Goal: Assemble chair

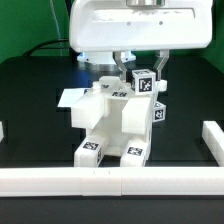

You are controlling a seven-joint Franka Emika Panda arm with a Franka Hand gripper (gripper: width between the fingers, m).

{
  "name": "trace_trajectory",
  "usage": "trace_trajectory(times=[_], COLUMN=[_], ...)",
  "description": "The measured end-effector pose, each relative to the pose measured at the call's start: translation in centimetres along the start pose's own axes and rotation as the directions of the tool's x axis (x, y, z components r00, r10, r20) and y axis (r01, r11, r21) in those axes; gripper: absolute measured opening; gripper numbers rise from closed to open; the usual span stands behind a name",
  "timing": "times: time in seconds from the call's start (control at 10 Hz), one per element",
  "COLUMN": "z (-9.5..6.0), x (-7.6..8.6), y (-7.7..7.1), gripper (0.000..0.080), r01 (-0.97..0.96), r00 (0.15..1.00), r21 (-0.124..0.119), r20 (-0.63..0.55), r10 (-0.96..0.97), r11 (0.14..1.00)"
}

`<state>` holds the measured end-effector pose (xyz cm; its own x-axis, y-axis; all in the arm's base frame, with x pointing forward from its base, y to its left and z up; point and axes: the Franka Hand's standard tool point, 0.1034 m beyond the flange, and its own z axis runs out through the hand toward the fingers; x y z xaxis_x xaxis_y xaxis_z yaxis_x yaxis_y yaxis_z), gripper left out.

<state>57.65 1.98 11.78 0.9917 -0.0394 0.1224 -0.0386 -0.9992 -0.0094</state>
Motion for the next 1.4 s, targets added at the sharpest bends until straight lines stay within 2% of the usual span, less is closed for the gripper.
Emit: trace_trajectory(times=[0.2,0.5,0.6,0.8,1.0,1.2,1.3,1.4], z=[0.03,0.05,0.05,0.04,0.04,0.03,0.0,0.01], x=[0.01,0.05,0.08,0.12,0.13,0.15,0.2,0.2], y=[-0.11,-0.27,-0.32,-0.46,-0.44,-0.38,-0.38,-0.36], gripper=[0.0291,0.0291,0.0291,0.0291,0.0291,0.0597,0.0597,0.064], r01=[-0.18,-0.473,-0.57,-0.665,-0.635,-0.584,-0.488,-0.388], r00=[0.984,0.881,0.821,0.747,0.773,0.812,0.873,0.921], r21=[0.005,0.017,0.019,0.021,0.021,0.021,0.016,0.012], r20=[-0.002,0.005,0.008,0.007,0.006,0.004,-0.002,-0.005], r10=[0.181,0.473,0.57,0.665,0.635,0.584,0.488,0.388], r11=[0.984,0.881,0.821,0.747,0.772,0.812,0.872,0.921])
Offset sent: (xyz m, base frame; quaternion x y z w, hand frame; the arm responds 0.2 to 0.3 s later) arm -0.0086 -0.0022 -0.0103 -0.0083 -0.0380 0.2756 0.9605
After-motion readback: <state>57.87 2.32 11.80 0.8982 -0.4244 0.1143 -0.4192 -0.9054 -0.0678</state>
